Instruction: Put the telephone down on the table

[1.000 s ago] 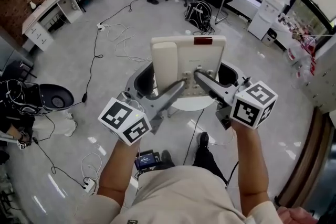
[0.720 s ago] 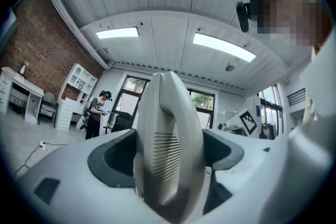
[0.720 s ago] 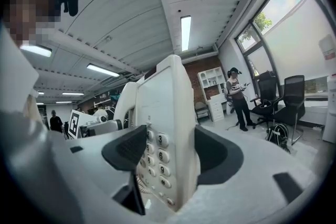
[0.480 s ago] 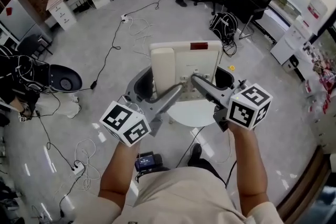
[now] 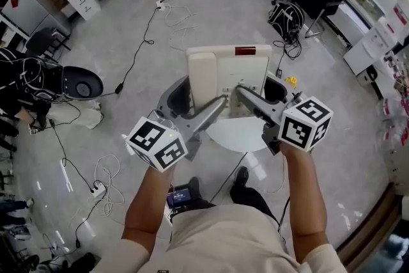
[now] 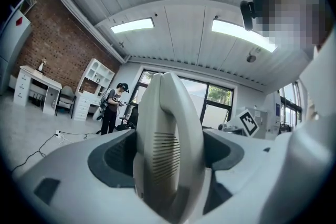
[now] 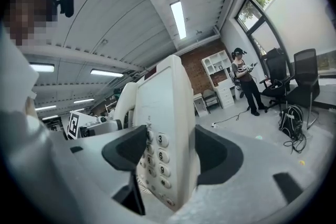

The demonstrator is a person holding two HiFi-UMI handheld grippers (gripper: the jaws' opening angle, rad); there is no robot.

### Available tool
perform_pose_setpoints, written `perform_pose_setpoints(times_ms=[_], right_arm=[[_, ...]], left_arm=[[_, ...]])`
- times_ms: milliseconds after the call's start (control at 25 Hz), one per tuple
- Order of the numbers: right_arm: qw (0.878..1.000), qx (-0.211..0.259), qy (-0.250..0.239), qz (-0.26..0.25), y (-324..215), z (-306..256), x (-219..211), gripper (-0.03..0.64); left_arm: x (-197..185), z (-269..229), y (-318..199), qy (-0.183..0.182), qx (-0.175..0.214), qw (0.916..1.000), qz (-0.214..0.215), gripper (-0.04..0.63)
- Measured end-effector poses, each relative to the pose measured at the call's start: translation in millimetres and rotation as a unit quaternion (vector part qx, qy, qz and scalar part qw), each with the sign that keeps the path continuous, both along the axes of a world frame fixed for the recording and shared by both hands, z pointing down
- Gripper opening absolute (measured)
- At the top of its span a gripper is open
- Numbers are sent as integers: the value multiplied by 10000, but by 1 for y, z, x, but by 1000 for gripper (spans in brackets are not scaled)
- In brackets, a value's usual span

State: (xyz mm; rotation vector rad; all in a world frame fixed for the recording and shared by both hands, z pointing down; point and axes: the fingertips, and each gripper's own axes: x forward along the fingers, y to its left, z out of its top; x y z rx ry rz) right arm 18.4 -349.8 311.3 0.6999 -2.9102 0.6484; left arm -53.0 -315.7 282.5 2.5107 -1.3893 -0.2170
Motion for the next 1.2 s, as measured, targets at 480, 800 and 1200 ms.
perform_pose_setpoints(times_ms=[480,800,1200], right_arm=[[9979,-633,22,140,-52,74,-1,272],[9938,-1072,-31,289,-78,129,2,272],[9874,-1523,83,410,-100,209,0,272]], left_arm=[[-2,72,-57,108,-553,9983,120,374],[-1,125,-88,141,-1015,9946,184,374],[-5,206,-114,213,-1578,9870,230,374]])
